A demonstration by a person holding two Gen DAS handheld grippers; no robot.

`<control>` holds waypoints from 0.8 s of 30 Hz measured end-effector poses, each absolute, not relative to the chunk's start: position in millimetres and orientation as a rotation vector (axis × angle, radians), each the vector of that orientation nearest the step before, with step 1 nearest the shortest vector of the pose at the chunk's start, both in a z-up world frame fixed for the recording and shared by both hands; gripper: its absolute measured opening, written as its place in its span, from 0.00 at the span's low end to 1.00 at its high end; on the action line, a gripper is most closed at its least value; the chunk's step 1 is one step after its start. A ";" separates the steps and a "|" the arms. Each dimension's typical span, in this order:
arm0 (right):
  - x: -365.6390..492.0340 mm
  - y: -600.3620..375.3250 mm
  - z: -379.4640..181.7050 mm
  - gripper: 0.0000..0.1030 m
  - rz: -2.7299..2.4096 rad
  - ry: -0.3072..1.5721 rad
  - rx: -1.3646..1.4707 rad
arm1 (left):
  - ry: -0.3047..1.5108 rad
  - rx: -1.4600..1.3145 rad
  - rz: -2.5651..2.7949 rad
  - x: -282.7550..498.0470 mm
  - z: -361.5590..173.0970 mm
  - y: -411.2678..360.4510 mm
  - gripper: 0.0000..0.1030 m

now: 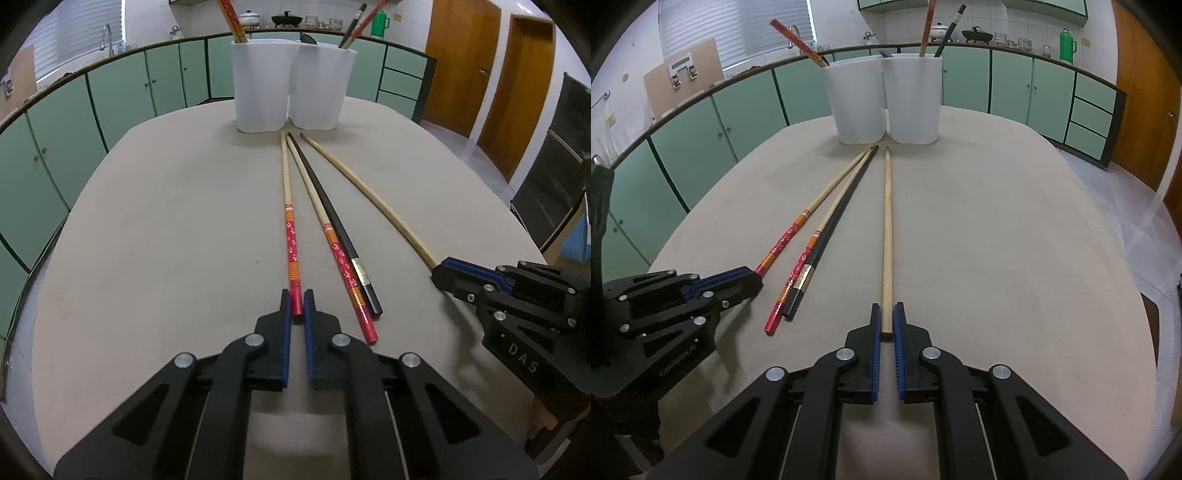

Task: Organize utensils
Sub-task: 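Grasp a wooden chopstick with the right tool while the left tool grasps a red-orange chopstick, then lift both chopsticks and carry them over the white holder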

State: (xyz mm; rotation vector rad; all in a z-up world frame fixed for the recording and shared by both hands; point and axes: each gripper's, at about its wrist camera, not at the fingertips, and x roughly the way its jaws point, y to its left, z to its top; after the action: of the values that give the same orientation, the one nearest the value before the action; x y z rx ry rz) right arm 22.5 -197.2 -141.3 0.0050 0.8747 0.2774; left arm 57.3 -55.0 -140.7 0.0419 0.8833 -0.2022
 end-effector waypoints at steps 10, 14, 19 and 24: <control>20.6 -203.1 -120.6 0.06 0.281 0.827 0.008 | 0.785 0.064 -0.184 46.9 -104.2 -49.3 0.05; 19.4 -207.1 -103.9 0.06 0.279 0.787 0.005 | 0.734 0.061 -0.180 44.7 -85.0 -47.3 0.05; 21.3 -213.4 -74.6 0.06 0.281 0.725 0.009 | 0.659 0.056 -0.177 43.4 -57.1 -43.0 0.05; 27.3 -217.8 -43.9 0.06 0.292 0.661 0.008 | 0.570 0.068 -0.183 43.4 -28.5 -41.6 0.05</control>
State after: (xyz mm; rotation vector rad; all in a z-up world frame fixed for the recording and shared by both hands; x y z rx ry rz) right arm 27.3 -217.8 -43.9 0.0084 0.6615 0.2921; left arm 43.4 -41.6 -28.5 0.0678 0.5697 -0.1828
